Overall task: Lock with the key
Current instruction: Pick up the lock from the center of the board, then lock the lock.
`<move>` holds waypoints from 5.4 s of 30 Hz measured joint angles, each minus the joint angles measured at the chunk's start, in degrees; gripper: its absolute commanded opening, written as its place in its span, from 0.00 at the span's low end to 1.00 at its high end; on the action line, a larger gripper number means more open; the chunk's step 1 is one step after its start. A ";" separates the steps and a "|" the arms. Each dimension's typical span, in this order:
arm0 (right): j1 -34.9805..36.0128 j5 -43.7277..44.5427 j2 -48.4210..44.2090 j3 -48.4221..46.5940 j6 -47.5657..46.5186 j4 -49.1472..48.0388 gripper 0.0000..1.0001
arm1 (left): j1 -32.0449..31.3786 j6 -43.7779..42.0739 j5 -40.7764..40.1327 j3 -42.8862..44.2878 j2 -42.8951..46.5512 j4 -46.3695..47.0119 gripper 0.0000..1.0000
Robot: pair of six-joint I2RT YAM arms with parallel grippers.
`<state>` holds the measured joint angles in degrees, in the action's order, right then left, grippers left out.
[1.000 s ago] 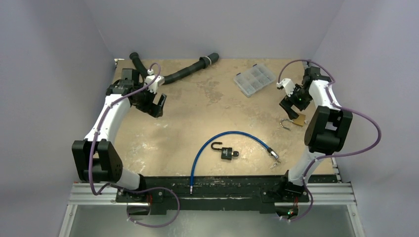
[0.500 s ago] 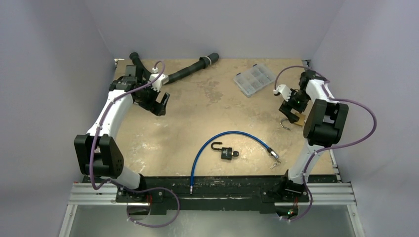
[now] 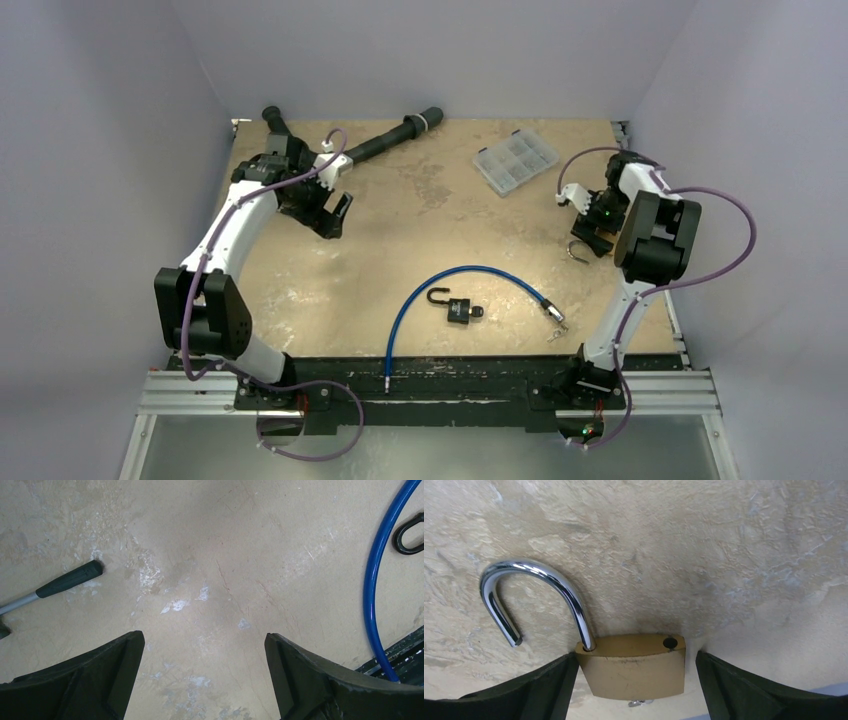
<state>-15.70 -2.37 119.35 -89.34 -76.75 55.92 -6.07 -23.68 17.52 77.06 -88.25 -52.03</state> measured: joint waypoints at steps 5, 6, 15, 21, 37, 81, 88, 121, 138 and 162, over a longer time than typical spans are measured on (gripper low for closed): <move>-0.07 -0.13 0.35 -0.55 -1.42 0.79 0.82 | -0.79 -0.11 -0.66 0.00 -0.04 0.02 1.00; -0.07 -0.09 0.35 -0.55 -1.51 0.87 0.79 | -0.87 -0.13 -0.81 0.00 -0.04 0.02 1.00; 0.00 -0.35 -3.13 5.40 -0.85 -4.07 0.70 | -1.20 -0.09 -1.95 0.42 -0.04 0.33 1.00; 0.28 -1.73 -3.63 5.90 1.36 -4.57 0.67 | -1.46 0.11 -1.84 0.46 -0.04 0.57 1.00; 15.08 -14.12 -5.01 5.88 16.02 -0.74 0.57 | -1.84 3.80 1.90 -0.11 0.22 4.48 1.00; 38.32 -29.55 -7.41 -11.50 39.69 7.54 0.48 | -11.91 42.23 35.74 -13.33 -3.17 48.35 0.88; 40.11 -31.15 -8.33 -11.50 40.94 7.61 0.47 | -16.02 43.98 36.22 -13.79 -4.31 51.95 0.82; 39.91 -35.32 -12.26 -15.96 41.77 10.60 0.83 | -17.68 48.81 38.80 -11.45 -5.53 51.63 0.00; 39.63 -40.96 -12.94 -21.66 45.03 8.68 0.99 | -17.51 50.16 35.23 -9.70 -3.45 47.58 0.00; 35.23 -43.78 -42.36 2.97 67.84 -40.19 0.99 | -10.78 57.66 38.07 -3.04 1.79 49.37 0.00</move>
<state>19.53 -46.15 76.99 -86.37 -8.91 15.73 -16.84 33.98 55.59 74.02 -86.46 -2.66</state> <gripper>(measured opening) 0.987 0.110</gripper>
